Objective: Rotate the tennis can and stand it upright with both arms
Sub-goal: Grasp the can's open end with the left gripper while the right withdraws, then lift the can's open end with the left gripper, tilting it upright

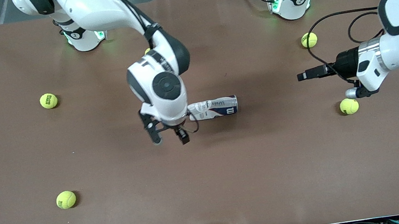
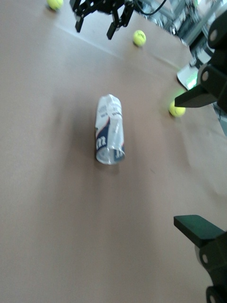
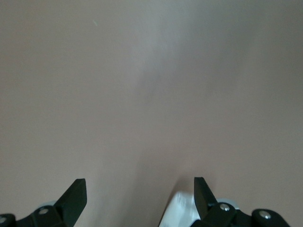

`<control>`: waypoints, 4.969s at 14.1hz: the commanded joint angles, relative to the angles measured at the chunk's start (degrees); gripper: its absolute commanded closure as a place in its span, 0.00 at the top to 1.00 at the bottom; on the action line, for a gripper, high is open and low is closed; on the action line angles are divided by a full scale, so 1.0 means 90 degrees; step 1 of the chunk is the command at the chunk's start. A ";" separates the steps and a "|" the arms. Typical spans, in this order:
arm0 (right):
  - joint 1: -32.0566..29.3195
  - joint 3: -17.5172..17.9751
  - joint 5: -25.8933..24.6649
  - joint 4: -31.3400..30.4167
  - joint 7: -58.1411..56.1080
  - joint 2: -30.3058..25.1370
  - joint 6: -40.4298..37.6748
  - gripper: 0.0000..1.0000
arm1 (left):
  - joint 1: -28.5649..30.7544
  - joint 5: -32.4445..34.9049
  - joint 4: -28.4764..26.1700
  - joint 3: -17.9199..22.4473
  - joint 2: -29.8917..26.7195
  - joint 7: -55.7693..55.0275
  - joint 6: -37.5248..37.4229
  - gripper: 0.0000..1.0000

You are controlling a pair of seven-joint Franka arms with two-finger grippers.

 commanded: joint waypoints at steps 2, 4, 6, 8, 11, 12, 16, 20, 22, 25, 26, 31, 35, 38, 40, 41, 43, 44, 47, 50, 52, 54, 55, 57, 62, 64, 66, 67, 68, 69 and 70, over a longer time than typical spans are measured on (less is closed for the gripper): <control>-0.0668 0.0059 0.0017 -0.0564 -0.1971 -0.0734 -0.0083 1.00 | -0.0318 -0.0929 -0.0722 -0.0066 0.0104 0.0137 0.1056 1.00; -0.1097 0.0059 0.0017 -0.0701 -0.3404 -0.1075 -0.0482 1.00 | -0.0582 -0.1387 -0.1004 -0.0086 0.0232 0.0243 0.1671 1.00; -0.1633 0.0059 0.0017 -0.0731 -0.4889 -0.1388 -0.1029 1.00 | -0.0690 -0.2293 -0.1521 -0.0086 0.0203 0.1177 0.2034 1.00; -0.2141 0.0059 0.0017 -0.0740 -0.6325 -0.1622 -0.1372 1.00 | -0.0710 -0.3076 -0.1855 -0.0270 0.0193 0.1892 0.2064 1.00; -0.2893 0.0039 -0.0022 -0.0741 -0.8551 -0.1925 -0.1694 1.00 | -0.0769 -0.3908 -0.1943 -0.0748 0.0407 0.2265 0.2550 1.00; -0.3108 0.0039 -0.0042 -0.0741 -0.9032 -0.1994 -0.1753 1.00 | -0.0769 -0.4093 -0.1934 -0.0943 0.0553 0.2392 0.2746 1.00; -0.3773 0.0039 -0.0530 -0.0741 -1.0615 -0.2258 -0.1988 1.00 | -0.0691 -0.4427 -0.1953 -0.1092 0.1178 0.3494 0.2885 1.00; -0.4126 0.0039 -0.0599 -0.0721 -1.1371 -0.2482 -0.2086 1.00 | -0.0700 -0.4982 -0.1973 -0.1092 0.1735 0.4481 0.2885 1.00; -0.4136 0.0039 -0.0686 -0.0653 -1.1400 -0.2483 -0.2290 1.00 | -0.0749 -0.5276 -0.1914 -0.1092 0.1930 0.4803 0.2885 1.00; -0.4195 0.0029 -0.0686 -0.0419 -1.1390 -0.2483 -0.2311 1.00 | -0.0700 -0.5500 -0.1934 -0.1092 0.2194 0.5390 0.2855 1.00; -0.4195 0.0029 -0.0677 -0.0409 -1.1400 -0.2512 -0.2320 1.00 | -0.0739 -0.5695 -0.1924 -0.1092 0.2301 0.5633 0.2855 0.99; -0.4175 0.0049 -0.0599 -0.0399 -1.1341 -0.2532 -0.2612 1.00 | -0.0700 -0.6272 -0.1924 -0.1111 0.2498 0.6260 0.2797 0.97; -0.4175 0.0088 -0.0374 -0.0438 -1.1332 -0.2707 -0.3023 1.00 | -0.0749 -0.6634 -0.1885 -0.1170 0.2488 0.6376 0.2650 0.90; -0.4185 0.0078 -0.0345 -0.0584 -1.1341 -0.2883 -0.3053 1.00 | -0.0798 -0.7053 -0.1885 -0.1219 0.2654 0.7020 0.2650 0.79; -0.4185 0.0078 -0.0345 -0.0808 -1.1351 -0.3078 -0.3024 1.00 | -0.0798 -0.7083 -0.1885 -0.1258 0.2683 0.7061 0.2650 0.67; -0.4175 0.0068 -0.0345 -0.0925 -1.1351 -0.3175 -0.3004 1.00 | -0.0798 -0.7083 -0.1885 -0.1258 0.2683 0.7061 0.2650 0.60; -0.4195 0.0068 -0.0354 -0.1043 -1.1361 -0.3274 -0.3004 1.00 | -0.0798 -0.7083 -0.1885 -0.1267 0.2683 0.7061 0.2650 0.46; -0.4204 0.0068 -0.0354 -0.1072 -1.1361 -0.3342 -0.3014 1.00 | -0.0798 -0.7083 -0.1885 -0.1267 0.2674 0.7071 0.2650 0.39; -0.4195 0.0068 -0.0354 -0.1432 -1.1361 -0.3605 -0.2917 1.00 | -0.0798 -0.7074 -0.1837 -0.1267 0.2596 0.7051 0.2660 0.15; -0.4204 0.0068 -0.0374 -0.1843 -1.1380 -0.3995 -0.2741 1.00 | -0.0817 -0.6947 -0.1700 -0.1267 0.2421 0.6905 0.2728 0.01; -0.4204 0.0068 -0.0393 -0.1980 -1.1390 -0.4201 -0.2711 1.00 | -0.0924 -0.6695 -0.1573 -0.1258 0.2245 0.6361 0.2845 0.00; -0.4204 0.0068 -0.0413 -0.2020 -1.1400 -0.4347 -0.2740 1.00 | -0.1032 -0.5974 -0.1359 -0.1258 0.2049 0.5386 0.3147 0.00; -0.4204 0.0068 -0.0423 -0.2068 -1.1410 -0.4474 -0.2750 1.00 | -0.1090 -0.5554 -0.1242 -0.1258 0.1923 0.4772 0.3216 0.00; -0.4214 0.0068 -0.0433 -0.2195 -1.1419 -0.4699 -0.2750 1.00 | -0.1149 -0.4472 -0.0900 -0.1258 0.1717 0.3435 0.3217 0.00; -0.4312 0.0068 -0.0442 -0.2293 -1.1420 -0.4934 -0.2808 1.00 | -0.1383 -0.1504 0.0007 -0.1267 0.1385 0.0075 0.3149 0.00; -0.4351 0.0068 -0.0442 -0.2439 -1.1429 -0.5089 -0.2799 1.00 | -0.1597 -0.0545 0.0252 -0.1267 0.1219 -0.1165 0.3109 0.00; -0.4361 0.0078 -0.0433 -0.2498 -1.1429 -0.5227 -0.2838 1.00 | -0.1949 0.0586 0.0535 -0.1267 0.1141 -0.2571 0.3071 0.00; -0.4341 0.0078 -0.0433 -0.2518 -1.1420 -0.5295 -0.2857 1.00 | -0.2134 0.1172 0.0711 -0.1267 0.1140 -0.3245 0.3012 0.00; -0.4341 0.0088 -0.0433 -0.2518 -1.1420 -0.5315 -0.2886 1.00 | -0.2329 0.1691 0.0877 -0.1267 0.1150 -0.3861 0.2886 0.00; -0.4341 0.0107 -0.0433 -0.2518 -1.1420 -0.5344 -0.2916 1.00 | -0.2467 0.2092 0.1062 -0.1267 0.1179 -0.4312 0.2730 0.00; -0.4351 0.0127 -0.0433 -0.2518 -1.1420 -0.5354 -0.2935 1.00 | -0.2661 0.2570 0.1238 -0.1267 0.1218 -0.4790 0.2545 0.00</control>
